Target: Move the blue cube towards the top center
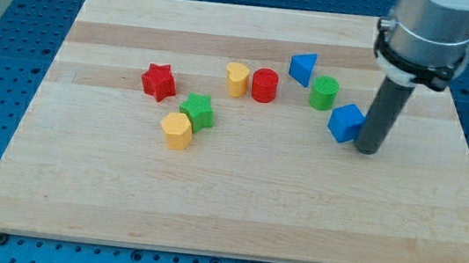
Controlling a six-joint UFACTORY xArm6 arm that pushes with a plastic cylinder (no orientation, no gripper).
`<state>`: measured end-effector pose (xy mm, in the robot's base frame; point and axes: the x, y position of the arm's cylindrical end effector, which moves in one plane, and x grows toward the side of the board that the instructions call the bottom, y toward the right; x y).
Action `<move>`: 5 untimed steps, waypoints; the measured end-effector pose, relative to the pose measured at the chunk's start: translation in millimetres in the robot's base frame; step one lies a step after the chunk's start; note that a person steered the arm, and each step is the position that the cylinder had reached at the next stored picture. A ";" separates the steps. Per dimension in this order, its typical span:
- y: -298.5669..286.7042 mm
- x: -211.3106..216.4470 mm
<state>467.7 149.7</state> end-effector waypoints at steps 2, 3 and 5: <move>-37.5 -41.2; -51.3 -69.9; -61.3 -119.2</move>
<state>348.6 88.4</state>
